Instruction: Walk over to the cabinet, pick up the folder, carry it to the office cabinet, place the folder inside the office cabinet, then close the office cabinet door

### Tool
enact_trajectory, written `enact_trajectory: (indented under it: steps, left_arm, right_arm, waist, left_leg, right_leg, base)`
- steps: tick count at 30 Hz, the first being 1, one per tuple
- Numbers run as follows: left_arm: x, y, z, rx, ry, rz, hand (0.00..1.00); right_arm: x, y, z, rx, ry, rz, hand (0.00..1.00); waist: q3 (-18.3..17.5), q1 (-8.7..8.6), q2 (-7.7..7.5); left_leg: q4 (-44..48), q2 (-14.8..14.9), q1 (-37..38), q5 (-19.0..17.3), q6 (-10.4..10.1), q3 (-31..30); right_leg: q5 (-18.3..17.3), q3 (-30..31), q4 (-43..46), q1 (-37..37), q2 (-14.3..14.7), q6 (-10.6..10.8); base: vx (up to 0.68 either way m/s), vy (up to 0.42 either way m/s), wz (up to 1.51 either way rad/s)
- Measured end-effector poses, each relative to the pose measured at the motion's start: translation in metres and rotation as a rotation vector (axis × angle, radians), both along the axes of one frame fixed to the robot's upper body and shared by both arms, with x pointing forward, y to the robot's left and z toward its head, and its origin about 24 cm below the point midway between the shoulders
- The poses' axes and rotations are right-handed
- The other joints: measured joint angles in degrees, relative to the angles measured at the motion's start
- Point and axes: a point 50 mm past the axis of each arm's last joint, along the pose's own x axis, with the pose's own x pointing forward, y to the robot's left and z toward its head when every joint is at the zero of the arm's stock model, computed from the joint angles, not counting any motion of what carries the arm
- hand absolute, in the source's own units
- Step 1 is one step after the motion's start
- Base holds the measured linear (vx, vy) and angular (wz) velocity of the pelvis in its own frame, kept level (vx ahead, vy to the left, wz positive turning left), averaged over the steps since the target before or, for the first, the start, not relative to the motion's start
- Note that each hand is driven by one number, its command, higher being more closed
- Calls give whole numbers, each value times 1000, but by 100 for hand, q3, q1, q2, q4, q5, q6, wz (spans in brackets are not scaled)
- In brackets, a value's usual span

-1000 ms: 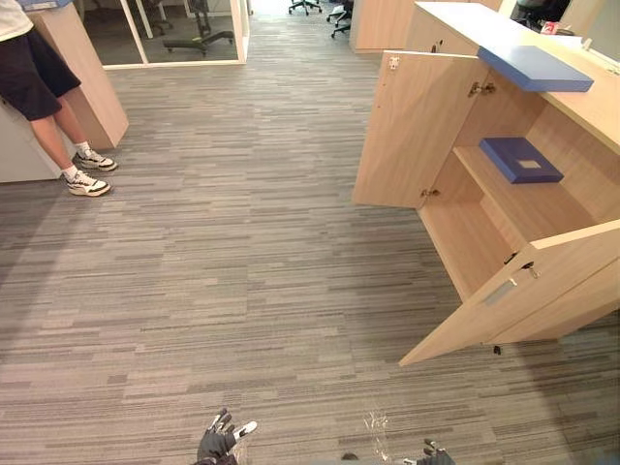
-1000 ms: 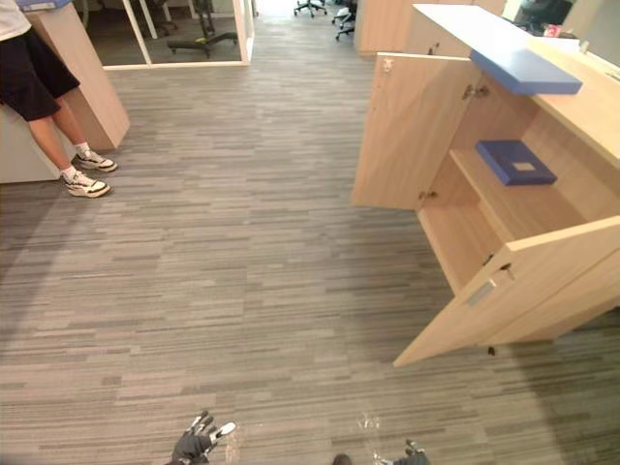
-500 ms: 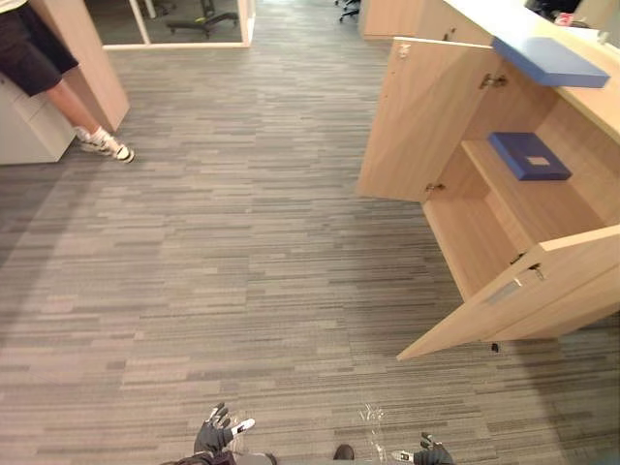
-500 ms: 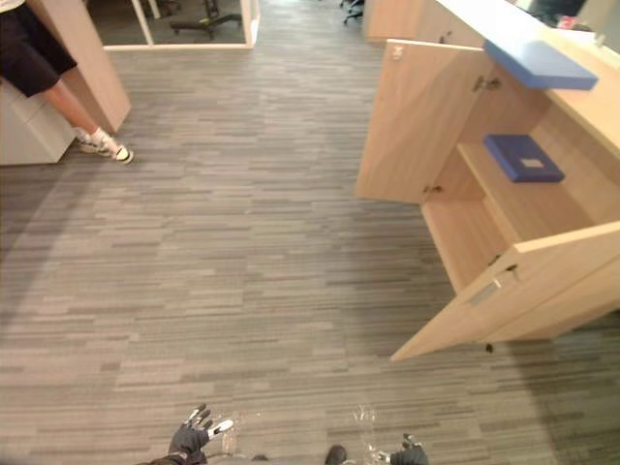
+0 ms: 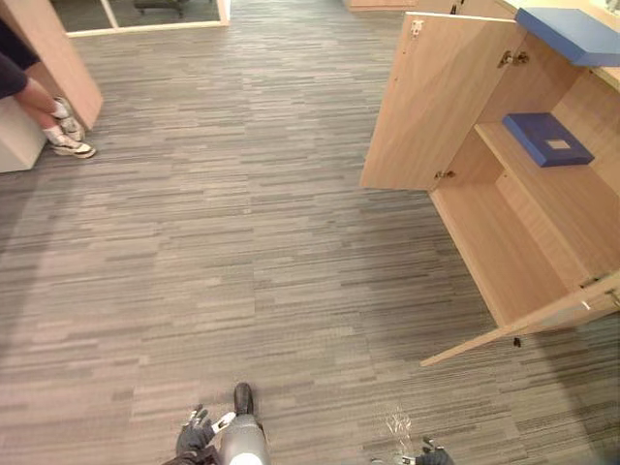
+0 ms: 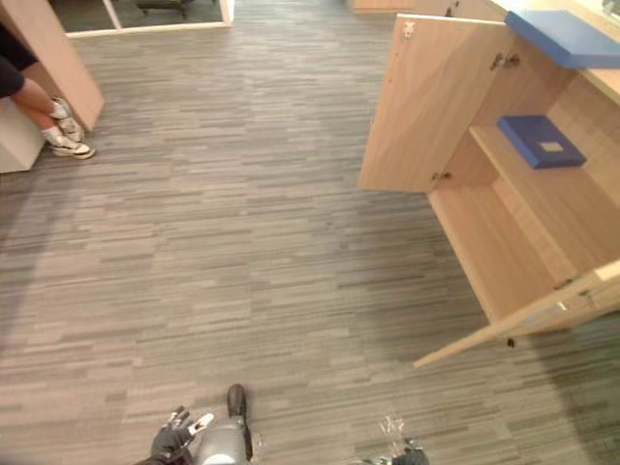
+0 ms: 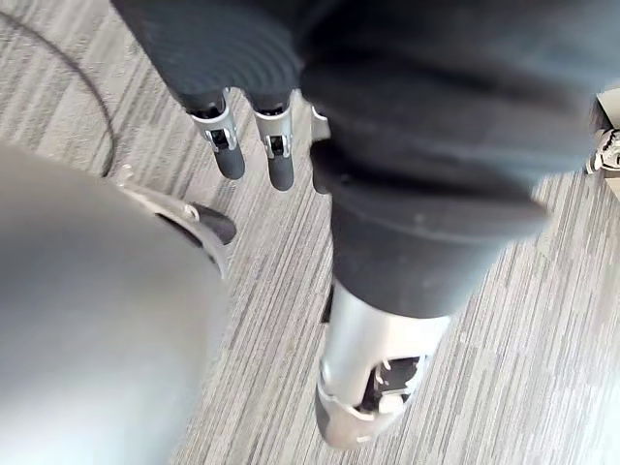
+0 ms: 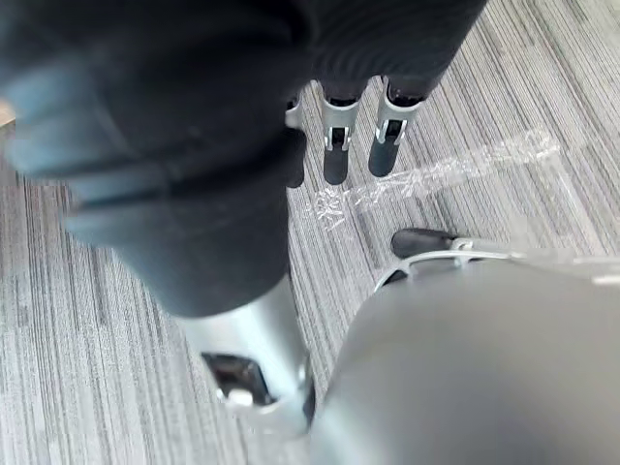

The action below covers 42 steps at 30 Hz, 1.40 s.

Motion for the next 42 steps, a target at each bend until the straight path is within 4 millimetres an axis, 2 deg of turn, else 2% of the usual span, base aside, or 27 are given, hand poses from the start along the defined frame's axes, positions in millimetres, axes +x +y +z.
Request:
enact_trajectory:
  steps: [2, 3, 4, 6, 7, 8, 10, 12, 13, 14, 15, 17, 19, 21, 22, 24, 25, 27, 29, 30, 33, 34, 37, 39, 40, 41, 42]
  left_arm:
    - [-5, 0, -3, -18, 17, 48, 0]
    - [-9, -4, -6, -28, 38, 51, 0]
    - [-11, -6, -7, -30, 50, 53, 0]
    - [-13, -7, -8, -24, 70, 38, 0]
    - [-11, -10, -8, -9, 76, 7, 0]
    - [-4, -14, -7, 6, 68, -45, 0]
    - [12, -24, -3, 1, 23, -89, 0]
    - [31, -29, 7, 13, -56, -126, 0]
    - [42, -30, 12, 23, -94, -138, 0]
    - [44, -26, 13, 35, -99, -139, 0]
    - [45, -33, 11, 21, -88, -141, 0]
    - [53, -44, 13, 22, -107, -190, 0]
    - [63, -52, 16, 14, -135, -211, 0]
    - [65, -56, 16, 6, -134, -220, 0]
    - [62, -57, 15, 0, -126, -213, 0]
    - [42, -57, 8, -19, -76, -162, 0]
    - [39, -55, 8, -16, -73, -147, 0]
    - [37, -47, 8, 6, -68, -113, 0]
    - [38, -43, 11, 14, -82, -87, 0]
    - [36, -38, 12, 22, -89, -64, 0]
    - [25, -28, 11, 38, -70, -14, 0]
    - [13, -23, 8, 46, -35, 30, 0]
    - [1, -19, 4, 41, 3, 98, 0]
    - [0, -22, 3, 33, 5, 105, 0]
    - [2, -21, 4, 33, -1, 110, 0]
    - [2, -16, 5, 41, -4, 120, 0]
    - [0, -13, 5, 47, 0, 126, 0]
  right_arm:
    - [2, -3, 1, -2, -8, -14, 0]
    - [3, -8, 2, -13, -18, -18, 0]
    - [10, -14, 6, -31, -52, -14, 0]
    - [19, -17, 10, -48, -85, -11, 0]
    - [22, -16, 10, -45, -92, -12, 0]
    - [29, -11, 11, -31, -112, -8, 0]
    - [41, 1, 13, 2, -151, -8, 0]
    - [50, 1, 17, 1, -200, -15, 0]
    - [55, 4, 18, 11, -212, -12, 0]
    - [55, 6, 18, 17, -209, -8, 0]
    - [57, 2, 19, 11, -213, -21, 0]
    - [57, -9, 21, -10, -215, -44, 0]
    - [54, -16, 21, -13, -214, -96, 0]
    - [39, -18, 15, -12, -166, -140, 0]
    - [33, -17, 13, -12, -148, -147, 0]
    - [8, -22, 7, -22, -73, -166, 0]
    - [3, -22, 6, -21, -59, -177, 0]
    - [-5, -21, 4, -16, -32, -209, 0]
    - [-7, -21, 3, -17, -17, -212, 0]
    - [-4, -20, 3, -18, -16, -199, 0]
    - [4, -19, 5, -18, -33, -186, 0]
    - [14, -18, 7, -22, -55, -163, 0]
    - [19, -16, 8, -30, -81, -151, 0]
    - [14, -17, 7, -34, -71, -155, 0]
    - [11, -16, 6, -30, -63, -158, 0]
    - [6, -14, 5, -23, -51, -163, 0]
    - [-1, -13, 3, -20, -34, -174, 0]
  waist:
    - [-20, 38, 14]
    - [-74, -29, 77]
    - [-84, -76, 122]
    - [-47, -186, 162]
    - [-43, -190, 169]
    - [-23, -184, 200]
    - [54, -187, 308]
    - [114, -200, 401]
    - [176, -191, 298]
    - [214, -192, 234]
    - [248, -186, 414]
    - [226, -265, 657]
    - [227, -353, 746]
    - [277, -391, 590]
    - [275, -384, 572]
    - [263, -338, 673]
    - [267, -330, 659]
    - [277, -224, 649]
    - [304, -179, 629]
    - [336, -158, 573]
    - [361, -120, 522]
    - [360, -102, 525]
    - [361, 2, 506]
    - [301, -12, 540]
    - [229, -10, 492]
    - [150, 21, 386]
    - [116, 32, 272]
  left_leg:
    - [-86, -217, 367, -135, 257, 262]
    - [-175, -363, 644, -236, 460, 431]
    - [-302, -462, 933, -331, 594, 535]
    - [-631, -579, 1503, -376, 666, 534]
    - [-793, -590, 1782, -378, 670, 536]
    - [-914, -546, 2021, -380, 670, 588]
    - [-1030, -425, 2261, -395, 655, 772]
    - [-1081, -282, 2450, -631, 432, 976]
    - [-1169, -290, 2644, -735, 285, 1157]
    - [-1216, -322, 2762, -759, 208, 1219]
    - [-1332, -161, 2895, -788, 100, 1352]
    - [-1448, 36, 2920, -767, 97, 1532]
    - [-1488, 169, 3082, -761, 93, 1598]
    - [240, 684, 2598, -1001, -212, 1499]
    - [881, 868, 2356, -990, -212, 1464]
    - [3377, 1794, 1510, -621, -246, 1414]
    - [3841, 1893, 1291, -669, -185, 1411]
    - [4438, 1836, 785, -980, -138, 1612]
    - [4066, 1571, 478, -1303, -135, 1550]
    - [3217, 1320, 319, -1511, -88, 1251]
    - [1314, 1042, 289, -1444, -207, 364]
    - [163, 1047, 334, -1184, -296, -273]
    - [-504, 1066, 374, -777, -226, -503]
    - [-367, 878, 304, -684, -219, -580]
    - [-36, 699, 164, -550, -93, -766]
    - [207, 429, 169, -549, -1, -633]
    - [212, 232, 264, -560, 47, -523]
  right_leg:
    - [148, -61, 895, -323, -431, -201]
    - [399, -359, 1609, -557, -751, -617]
    - [507, -789, 3015, -982, -1185, -1173]
    - [262, -1851, 5092, -1270, -1703, -1736]
    - [33, -2357, 5536, -1217, -1729, -1664]
    - [-462, -2825, 5474, -1270, -1541, -1341]
    - [-894, -3347, 4760, -1513, -1176, -981]
    - [-896, -3664, 3535, -1899, -834, -911]
    - [-685, -3695, 2512, -2071, -654, -834]
    - [-194, -3683, 2010, -2093, -560, -984]
    - [-38, -3651, 1801, -2006, -169, -1351]
    - [-134, -3613, 1650, -2058, 193, -1390]
    - [-468, -3602, 1866, -2016, 300, -1299]
    - [-647, -3653, 1713, -1661, 490, -1156]
    - [-621, -3647, 1530, -1533, 625, -1125]
    - [-502, -3456, 805, -1067, 1272, -1080]
    - [-501, -3349, 670, -1040, 1399, -1079]
    - [-497, -3065, 248, -895, 1615, -1071]
    - [-406, -2677, 10, -836, 1722, -930]
    - [-344, -2305, -44, -796, 1784, -841]
    - [-323, -1754, -81, -629, 1883, -807]
    - [-314, -1394, -196, -568, 2009, -793]
    - [-265, -917, -438, -261, 2039, -694]
    - [-345, -795, -466, -152, 1980, -510]
    - [-523, -720, -257, -223, 1797, -266]
    - [-848, -661, 203, -385, 1398, -103]
    - [-962, -655, 513, -458, 1117, -113]
  base:
    - [430, 411, -48]
    - [530, 439, -39]
    - [439, 337, -26]
    - [312, 205, -13]
    - [351, 128, -22]
    - [320, 62, -30]
    - [257, -94, -43]
    - [274, -243, -47]
    - [213, -237, -49]
    - [293, -324, -68]
    - [220, -222, -60]
    - [274, -259, -45]
    - [198, -177, -12]
    - [192, -255, 2]
    - [171, -259, -15]
    - [155, -177, -56]
    - [152, -98, -88]
    - [198, -73, -98]
    - [165, -50, -98]
    - [114, -3, -106]
    - [144, 23, -109]
    - [198, 68, -135]
    - [282, 142, -126]
    - [394, 225, -44]
    - [516, 353, -32]
    - [454, 331, -27]
    - [502, 365, -22]
